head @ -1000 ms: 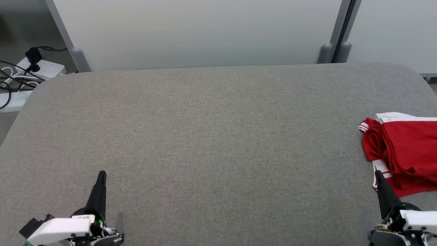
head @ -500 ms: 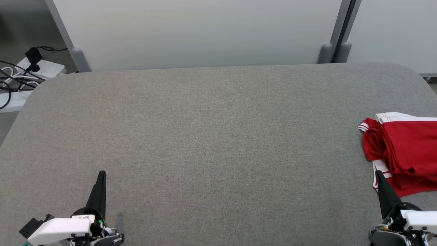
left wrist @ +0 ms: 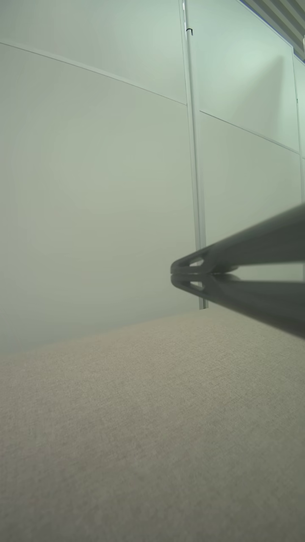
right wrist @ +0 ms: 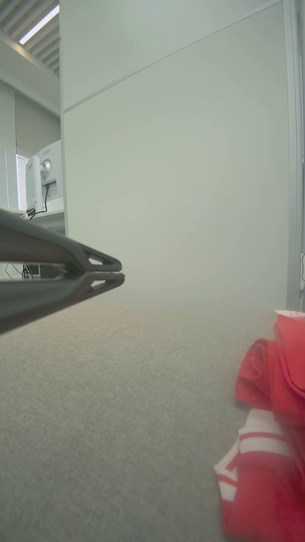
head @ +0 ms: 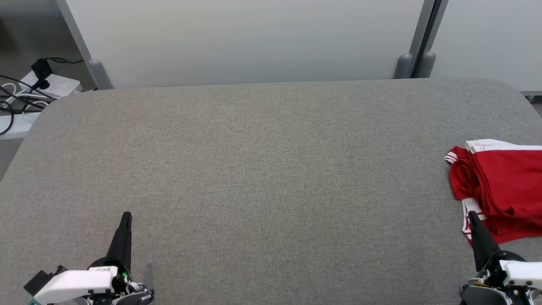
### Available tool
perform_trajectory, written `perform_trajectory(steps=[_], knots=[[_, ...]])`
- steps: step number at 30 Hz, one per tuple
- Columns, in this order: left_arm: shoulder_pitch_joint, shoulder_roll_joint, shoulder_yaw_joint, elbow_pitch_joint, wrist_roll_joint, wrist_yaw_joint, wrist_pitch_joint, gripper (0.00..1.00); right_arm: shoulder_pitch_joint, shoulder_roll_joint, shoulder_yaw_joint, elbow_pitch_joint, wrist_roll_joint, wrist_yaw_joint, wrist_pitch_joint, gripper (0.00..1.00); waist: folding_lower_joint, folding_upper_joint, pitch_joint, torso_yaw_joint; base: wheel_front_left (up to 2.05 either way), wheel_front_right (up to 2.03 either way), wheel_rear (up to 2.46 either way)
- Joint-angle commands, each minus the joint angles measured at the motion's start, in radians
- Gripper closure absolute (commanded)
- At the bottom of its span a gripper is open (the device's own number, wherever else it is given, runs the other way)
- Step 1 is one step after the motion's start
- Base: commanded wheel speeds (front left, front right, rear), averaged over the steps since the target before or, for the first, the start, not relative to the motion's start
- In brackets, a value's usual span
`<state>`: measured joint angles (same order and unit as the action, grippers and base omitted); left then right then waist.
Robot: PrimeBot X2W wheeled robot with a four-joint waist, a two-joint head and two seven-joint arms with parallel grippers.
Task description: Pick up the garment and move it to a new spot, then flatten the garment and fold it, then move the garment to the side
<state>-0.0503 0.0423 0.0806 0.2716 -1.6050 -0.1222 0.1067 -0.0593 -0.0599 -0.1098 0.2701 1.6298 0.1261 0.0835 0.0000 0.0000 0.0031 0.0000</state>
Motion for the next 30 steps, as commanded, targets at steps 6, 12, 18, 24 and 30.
perform_trajectory(steps=[6, 12, 18, 24, 30], knots=[[-0.058, 0.008, 0.033, -0.026, -0.003, -0.008, 0.007, 1.0, -0.047, -0.007, 0.019, -0.027, -0.002, 0.005, 0.012, 1.0, 0.0, 0.0, 0.0, 0.0, 0.0, 0.0, 0.0], [-0.058, 0.008, 0.033, -0.026, -0.003, -0.008, 0.007, 1.0, -0.047, -0.005, 0.017, -0.026, -0.004, 0.005, 0.013, 1.0, 0.0, 0.0, 0.0, 0.0, 0.0, 0.0, 0.0], [-0.058, 0.008, 0.033, -0.026, -0.003, -0.008, 0.007, 1.0, -0.047, -0.004, 0.015, -0.026, -0.005, 0.005, 0.014, 1.0, 0.0, 0.0, 0.0, 0.0, 0.0, 0.0, 0.0], [-0.058, 0.008, 0.033, -0.026, -0.004, -0.008, 0.007, 1.0, -0.047, -0.003, 0.014, -0.026, -0.007, 0.005, 0.016, 1.0, 0.0, 0.0, 0.0, 0.0, 0.0, 0.0, 0.0], [-0.058, 0.008, 0.033, -0.026, -0.004, -0.008, 0.007, 1.0, -0.047, -0.002, 0.012, -0.026, -0.008, 0.005, 0.017, 1.0, 0.0, 0.0, 0.0, 0.0, 0.0, 0.0, 0.0]])
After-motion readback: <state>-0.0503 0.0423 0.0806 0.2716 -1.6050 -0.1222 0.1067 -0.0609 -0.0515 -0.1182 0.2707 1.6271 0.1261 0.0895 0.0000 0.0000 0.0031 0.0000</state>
